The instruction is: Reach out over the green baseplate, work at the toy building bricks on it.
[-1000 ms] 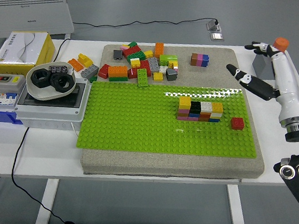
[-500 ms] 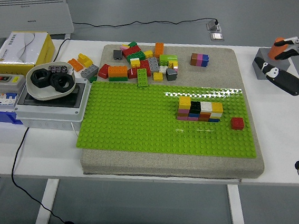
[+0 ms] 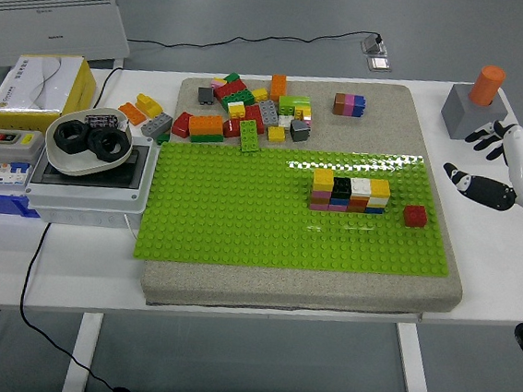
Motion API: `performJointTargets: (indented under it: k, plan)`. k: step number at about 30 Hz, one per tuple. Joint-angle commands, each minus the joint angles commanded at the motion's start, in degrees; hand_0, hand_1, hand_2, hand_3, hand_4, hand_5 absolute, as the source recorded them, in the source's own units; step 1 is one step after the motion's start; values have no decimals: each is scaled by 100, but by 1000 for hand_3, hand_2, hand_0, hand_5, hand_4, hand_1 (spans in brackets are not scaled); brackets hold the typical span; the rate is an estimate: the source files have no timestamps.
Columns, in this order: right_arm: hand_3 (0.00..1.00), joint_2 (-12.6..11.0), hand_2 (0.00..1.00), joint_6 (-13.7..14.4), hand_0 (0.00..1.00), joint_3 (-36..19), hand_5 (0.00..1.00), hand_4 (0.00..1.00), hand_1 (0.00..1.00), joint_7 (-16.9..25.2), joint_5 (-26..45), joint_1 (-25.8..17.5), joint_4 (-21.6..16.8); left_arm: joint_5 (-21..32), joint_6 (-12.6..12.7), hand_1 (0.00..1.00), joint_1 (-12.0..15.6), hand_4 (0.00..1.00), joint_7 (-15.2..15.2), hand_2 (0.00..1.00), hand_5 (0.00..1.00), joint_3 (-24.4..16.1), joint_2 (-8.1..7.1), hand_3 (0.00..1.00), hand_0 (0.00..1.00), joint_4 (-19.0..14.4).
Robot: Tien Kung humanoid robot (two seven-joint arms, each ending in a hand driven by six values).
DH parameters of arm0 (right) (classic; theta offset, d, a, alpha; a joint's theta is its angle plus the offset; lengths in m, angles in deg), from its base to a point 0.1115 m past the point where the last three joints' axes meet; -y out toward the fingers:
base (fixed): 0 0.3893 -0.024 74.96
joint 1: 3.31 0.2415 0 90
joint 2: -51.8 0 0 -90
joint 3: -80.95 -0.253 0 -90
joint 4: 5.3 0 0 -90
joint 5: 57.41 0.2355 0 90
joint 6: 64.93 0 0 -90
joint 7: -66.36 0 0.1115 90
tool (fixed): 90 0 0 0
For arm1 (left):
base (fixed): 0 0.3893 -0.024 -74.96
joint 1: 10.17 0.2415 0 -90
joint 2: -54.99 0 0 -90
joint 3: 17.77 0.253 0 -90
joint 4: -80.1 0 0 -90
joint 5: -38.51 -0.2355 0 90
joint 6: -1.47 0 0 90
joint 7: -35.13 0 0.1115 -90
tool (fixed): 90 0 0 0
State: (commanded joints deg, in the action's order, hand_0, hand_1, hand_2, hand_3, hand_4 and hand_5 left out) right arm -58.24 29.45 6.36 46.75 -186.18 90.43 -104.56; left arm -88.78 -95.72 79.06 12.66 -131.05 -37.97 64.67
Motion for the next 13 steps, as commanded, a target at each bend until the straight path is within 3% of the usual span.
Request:
performJointTargets:
  k: [4,5,7,13]
  plan:
    - [625,-38,650,-506,633,67,129,714,538,-330,-60,50,-61,17,10,712,13,585,13,719,456,-26,11,542,777,-7]
    - [640,-43,717,-641,665,116,109,706,667,-384,-76,89,-54,25,18,712,18,585,26,719,457,-33,16,542,776,-8]
    - [640,-35,717,-813,665,224,109,706,667,-461,-108,175,-10,27,35,712,23,585,55,719,457,-33,25,542,776,-13]
    - [645,92,729,-1085,684,568,98,704,695,-663,-123,439,219,8,90,712,39,586,119,711,461,-40,61,534,775,-24]
